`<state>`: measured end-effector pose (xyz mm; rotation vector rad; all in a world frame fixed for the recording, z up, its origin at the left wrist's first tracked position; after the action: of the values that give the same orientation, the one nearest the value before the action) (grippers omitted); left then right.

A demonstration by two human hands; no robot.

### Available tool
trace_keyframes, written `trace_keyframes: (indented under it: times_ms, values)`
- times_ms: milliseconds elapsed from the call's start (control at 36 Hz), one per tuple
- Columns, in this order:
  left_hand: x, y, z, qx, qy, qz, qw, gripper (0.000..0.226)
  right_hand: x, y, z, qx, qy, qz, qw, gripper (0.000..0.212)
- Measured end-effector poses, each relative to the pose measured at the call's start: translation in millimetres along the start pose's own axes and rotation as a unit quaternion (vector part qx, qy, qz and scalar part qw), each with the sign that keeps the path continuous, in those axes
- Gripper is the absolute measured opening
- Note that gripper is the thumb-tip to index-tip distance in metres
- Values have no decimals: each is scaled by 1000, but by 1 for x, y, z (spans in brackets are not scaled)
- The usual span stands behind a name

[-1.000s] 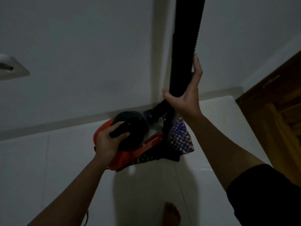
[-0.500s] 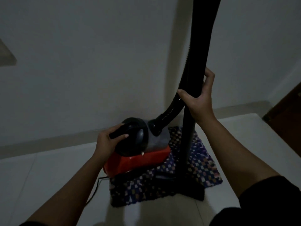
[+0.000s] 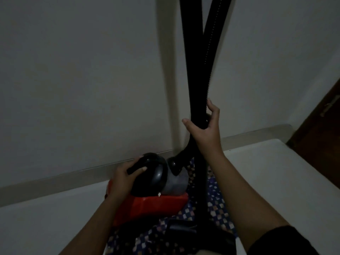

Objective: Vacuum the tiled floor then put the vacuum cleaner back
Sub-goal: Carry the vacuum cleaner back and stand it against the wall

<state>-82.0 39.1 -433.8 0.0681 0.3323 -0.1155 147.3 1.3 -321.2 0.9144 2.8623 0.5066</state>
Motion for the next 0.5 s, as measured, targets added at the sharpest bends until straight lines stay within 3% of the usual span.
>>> trace_keyframes:
  times_ms: [139, 361, 444, 500]
  values:
    - [11, 4, -2, 26, 18, -12, 999, 38, 4, -4, 7, 8, -8, 34, 999, 73]
    - [11, 4, 0, 43, 98, -45, 993, 47, -1, -23, 4, 4, -70, 93, 993, 93]
    - [16, 9, -9, 43, 175, -94, 979, 71, 1, -33, 2, -18, -57, 114, 992, 87]
    - [24, 8, -5, 45, 234, -126, 963, 73, 2, -38, 0, -40, -49, 120, 991, 74]
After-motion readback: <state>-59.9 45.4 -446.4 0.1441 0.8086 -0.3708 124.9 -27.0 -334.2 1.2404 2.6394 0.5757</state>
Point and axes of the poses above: each hand's wrist, its own y-axis towards the middle knuckle, its own x-axis out of the palm, z = x × y, the point moved 2 cm from there along y, towards the middle knuckle, and after that the axes turned 3 degrees about z, right-handed, at the moved point
